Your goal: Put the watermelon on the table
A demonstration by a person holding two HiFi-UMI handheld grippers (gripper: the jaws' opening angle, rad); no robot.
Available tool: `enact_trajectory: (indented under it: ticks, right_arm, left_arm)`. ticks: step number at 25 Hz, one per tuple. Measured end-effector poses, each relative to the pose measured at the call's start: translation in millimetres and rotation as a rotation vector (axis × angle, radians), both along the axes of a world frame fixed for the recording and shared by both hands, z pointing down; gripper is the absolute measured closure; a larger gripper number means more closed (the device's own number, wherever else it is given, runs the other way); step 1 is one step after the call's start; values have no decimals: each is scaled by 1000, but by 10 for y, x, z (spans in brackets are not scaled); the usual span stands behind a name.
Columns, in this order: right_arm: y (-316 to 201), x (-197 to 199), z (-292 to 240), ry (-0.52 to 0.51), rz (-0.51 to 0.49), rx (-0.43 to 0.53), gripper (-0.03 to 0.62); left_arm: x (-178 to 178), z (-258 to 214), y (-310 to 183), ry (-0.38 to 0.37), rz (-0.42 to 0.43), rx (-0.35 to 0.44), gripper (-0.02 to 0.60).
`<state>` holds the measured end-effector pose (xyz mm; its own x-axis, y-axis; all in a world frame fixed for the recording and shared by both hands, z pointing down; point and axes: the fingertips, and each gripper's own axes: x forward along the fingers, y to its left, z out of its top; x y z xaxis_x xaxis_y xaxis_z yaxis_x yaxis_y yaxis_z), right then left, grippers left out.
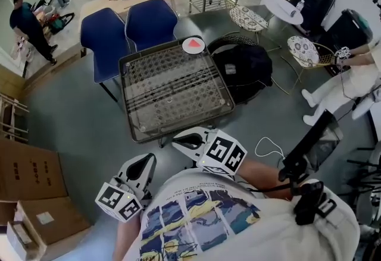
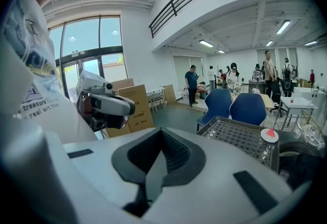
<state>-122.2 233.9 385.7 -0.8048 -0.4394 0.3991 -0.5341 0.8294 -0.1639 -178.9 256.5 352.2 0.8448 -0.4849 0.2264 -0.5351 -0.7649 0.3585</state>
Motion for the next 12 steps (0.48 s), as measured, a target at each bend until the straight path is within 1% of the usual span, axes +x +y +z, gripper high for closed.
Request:
enact_trajectory:
  ticks: [6,12]
  right_arm:
    - [9,-20,39,4,-5,-4,583]
    - [1,-74,40,9,-14,-7,583]
  left_arm:
    - [15,35,-27,-2,14,-10,572]
    - [-39,46,-43,-8,7,-22,572]
